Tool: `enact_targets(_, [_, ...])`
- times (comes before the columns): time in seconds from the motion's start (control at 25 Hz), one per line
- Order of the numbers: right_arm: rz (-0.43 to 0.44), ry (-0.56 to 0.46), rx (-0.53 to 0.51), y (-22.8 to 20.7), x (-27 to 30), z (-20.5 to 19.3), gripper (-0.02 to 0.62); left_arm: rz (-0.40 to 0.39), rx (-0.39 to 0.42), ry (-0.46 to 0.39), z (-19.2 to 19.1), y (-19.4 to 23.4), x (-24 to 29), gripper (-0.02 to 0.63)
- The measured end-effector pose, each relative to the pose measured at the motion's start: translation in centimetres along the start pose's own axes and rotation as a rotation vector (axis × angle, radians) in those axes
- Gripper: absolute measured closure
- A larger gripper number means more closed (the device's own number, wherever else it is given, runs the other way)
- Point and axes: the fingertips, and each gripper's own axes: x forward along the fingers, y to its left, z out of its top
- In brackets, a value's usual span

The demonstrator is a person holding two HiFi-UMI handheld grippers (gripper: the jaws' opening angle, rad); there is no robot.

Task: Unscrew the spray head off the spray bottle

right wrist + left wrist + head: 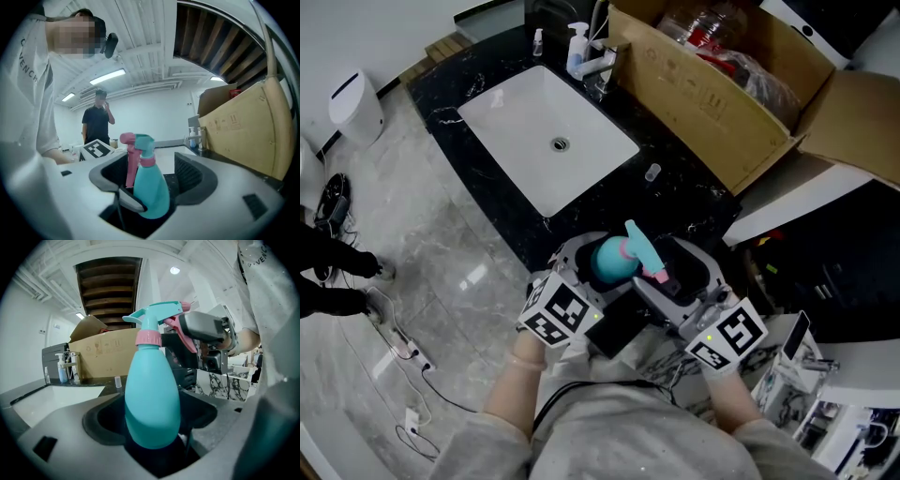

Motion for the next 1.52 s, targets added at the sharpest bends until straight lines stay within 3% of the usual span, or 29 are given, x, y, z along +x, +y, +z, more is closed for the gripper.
enact_targets(0.24, [-0.058,0.023,-0.048,-3.3,-0.3,-0.1,0.316,0.000,-0.001,-0.002,-0.1,0.0,-0.1,0.244])
enact_targets(0.44, [-0.107,-0.045,-0.088,-3.3,-0.7,1.4,0.350,0.002,-0.004,-0.003,-0.1,0.0,-0.1,0.244])
enact_targets(0.68, [-0.102,-0.123,0.047,-1.2,-3.2,1.4,0.410,0.002,-0.003,-0.002,0.1,0.0,0.0,0.244])
enact_targets(0.84, [0.003,-0.035,0.118,1.3,-0.9,-0.2,0.420,0.006,-0.005,-0.001,0.0,0.0,-0.1,0.244])
enact_targets(0.96, [-0.004,0.023,0.169,1.2,0.8,-1.4,0.409,0.010,-0.006,0.002,-0.1,0.0,-0.1,0.244])
enact_targets(1.12, [-0.032,0.021,0.198,0.4,2.2,-1.2,0.394,0.009,-0.004,-0.004,0.1,0.0,0.0,0.244])
enact_targets(1.52, [-0.022,0.019,0.048,0.5,3.6,-0.1,0.425,0.010,-0.007,0.000,-0.1,0.0,0.0,0.244])
